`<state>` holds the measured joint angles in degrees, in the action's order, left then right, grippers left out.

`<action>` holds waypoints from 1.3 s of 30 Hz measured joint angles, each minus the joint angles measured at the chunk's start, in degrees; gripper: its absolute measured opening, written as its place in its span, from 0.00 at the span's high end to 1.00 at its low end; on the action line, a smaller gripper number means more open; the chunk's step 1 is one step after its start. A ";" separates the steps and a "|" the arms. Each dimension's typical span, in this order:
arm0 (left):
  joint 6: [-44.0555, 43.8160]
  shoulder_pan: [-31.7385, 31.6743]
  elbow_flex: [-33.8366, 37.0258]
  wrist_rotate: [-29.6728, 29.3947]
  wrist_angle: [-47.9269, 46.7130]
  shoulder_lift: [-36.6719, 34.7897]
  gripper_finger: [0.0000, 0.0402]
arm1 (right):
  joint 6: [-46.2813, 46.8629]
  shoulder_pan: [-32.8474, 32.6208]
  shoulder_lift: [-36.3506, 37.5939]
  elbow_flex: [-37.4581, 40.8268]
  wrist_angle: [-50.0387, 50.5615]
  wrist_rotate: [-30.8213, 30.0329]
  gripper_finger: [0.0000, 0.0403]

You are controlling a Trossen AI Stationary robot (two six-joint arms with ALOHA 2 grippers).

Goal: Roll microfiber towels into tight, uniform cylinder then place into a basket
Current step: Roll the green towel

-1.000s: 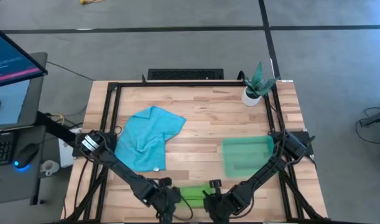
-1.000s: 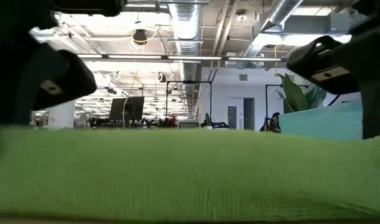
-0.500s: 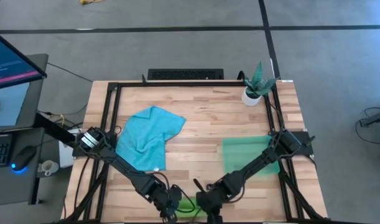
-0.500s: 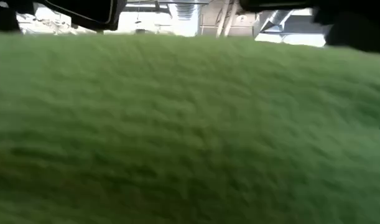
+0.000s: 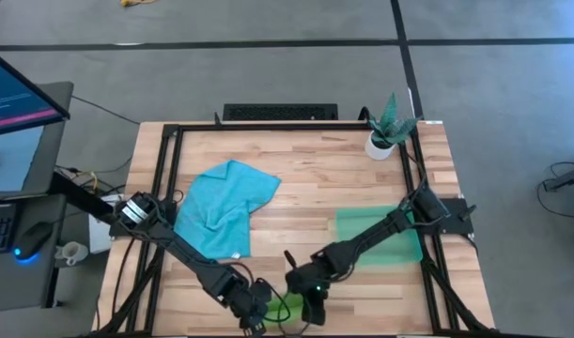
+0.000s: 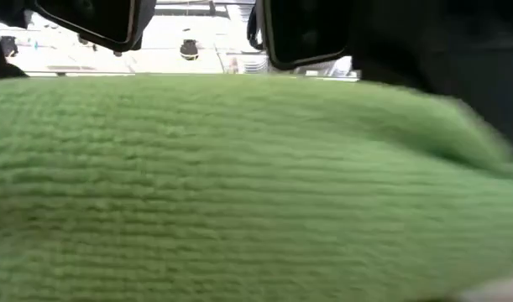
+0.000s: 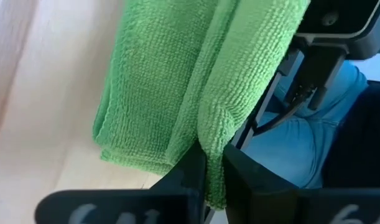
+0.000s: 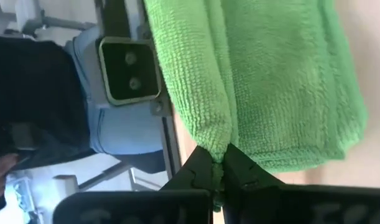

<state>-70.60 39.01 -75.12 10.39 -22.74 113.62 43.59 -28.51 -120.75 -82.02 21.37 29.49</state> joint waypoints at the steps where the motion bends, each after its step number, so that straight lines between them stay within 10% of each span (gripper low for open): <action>1: 0.04 0.09 0.01 0.00 -0.05 0.00 0.95 | 0.08 0.65 0.00 0.00 0.07 0.11 0.96; 20: 0.97 0.36 0.01 -0.76 -1.92 -0.07 0.94 | 5.55 9.17 -3.41 -0.09 0.96 6.53 0.96; 39: 7.79 2.72 -0.03 -3.70 -11.05 -0.15 0.73 | 6.14 9.15 -3.41 0.02 2.53 9.53 0.96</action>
<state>-62.81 41.73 -75.16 6.69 -33.79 113.47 49.74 -19.36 -124.16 -82.00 23.90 39.03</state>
